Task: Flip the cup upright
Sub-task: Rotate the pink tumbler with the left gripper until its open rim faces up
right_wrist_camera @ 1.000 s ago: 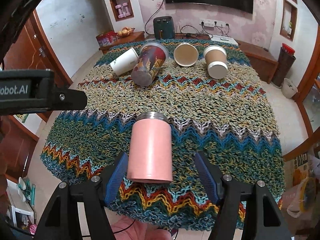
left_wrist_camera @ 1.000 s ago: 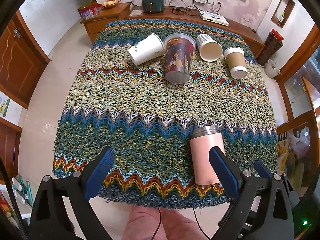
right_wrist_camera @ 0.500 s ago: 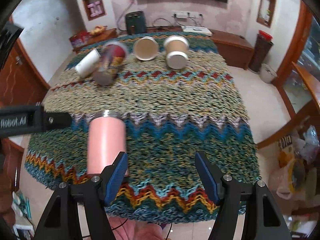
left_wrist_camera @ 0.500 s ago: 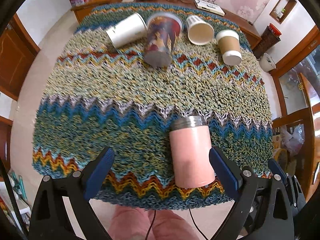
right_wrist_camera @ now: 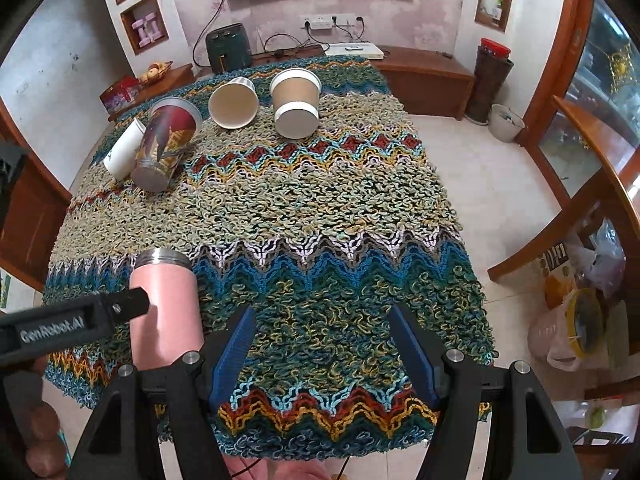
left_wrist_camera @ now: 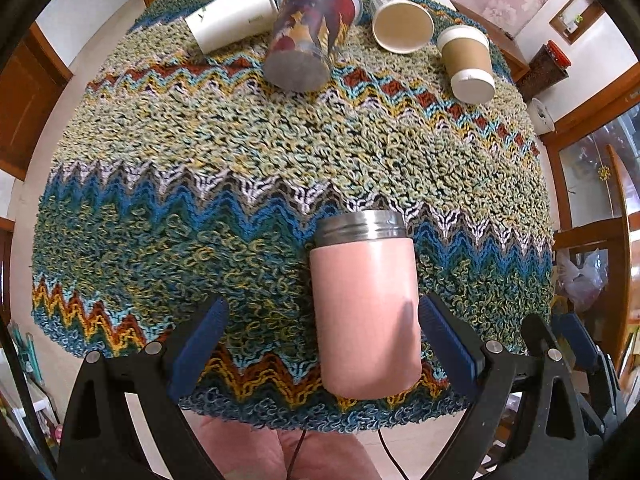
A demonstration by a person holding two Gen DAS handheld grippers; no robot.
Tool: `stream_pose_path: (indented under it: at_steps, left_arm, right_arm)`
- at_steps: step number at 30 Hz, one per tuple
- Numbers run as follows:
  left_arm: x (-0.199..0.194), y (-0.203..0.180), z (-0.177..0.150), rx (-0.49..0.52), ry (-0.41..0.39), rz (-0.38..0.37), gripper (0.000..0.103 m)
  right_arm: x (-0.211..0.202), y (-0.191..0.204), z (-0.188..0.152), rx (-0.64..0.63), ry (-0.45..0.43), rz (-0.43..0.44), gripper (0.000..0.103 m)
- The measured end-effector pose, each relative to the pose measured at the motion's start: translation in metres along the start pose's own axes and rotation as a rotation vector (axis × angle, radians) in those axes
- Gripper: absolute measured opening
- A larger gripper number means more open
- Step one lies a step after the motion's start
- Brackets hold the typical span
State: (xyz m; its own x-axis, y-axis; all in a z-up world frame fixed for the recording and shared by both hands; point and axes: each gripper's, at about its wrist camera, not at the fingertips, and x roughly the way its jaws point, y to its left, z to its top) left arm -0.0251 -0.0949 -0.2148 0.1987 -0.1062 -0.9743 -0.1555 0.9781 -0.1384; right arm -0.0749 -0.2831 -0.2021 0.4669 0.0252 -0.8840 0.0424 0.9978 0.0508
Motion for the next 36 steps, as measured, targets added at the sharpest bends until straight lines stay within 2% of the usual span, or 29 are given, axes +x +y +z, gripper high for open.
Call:
stream_pose_path:
  at_steps: [15,24,26,30,36]
  left_arm:
    - [0.032,-0.011,0.011,-0.03,0.099,-0.059,0.096]
    - [0.064,-0.033,0.032,-0.068,0.232,-0.122,0.081]
    - [0.07,-0.034,0.031,-0.082,0.275,-0.13,0.07]
    - [0.082,-0.039,0.036,-0.1,0.317,-0.116,0.07]
    - [0.087,-0.045,0.048,-0.079,0.311,-0.1,0.07]
  right_arm:
    - [0.001,0.0,0.0,0.01,0.01,0.018,0.07]
    - [0.002,-0.004,0.002,0.027,0.015,0.028,0.07]
    - [0.001,-0.005,0.003,0.026,0.01,0.029,0.07]
    - [0.0,-0.007,0.005,0.029,0.01,0.027,0.07]
    - [0.004,-0.012,0.006,0.044,0.03,0.043,0.07]
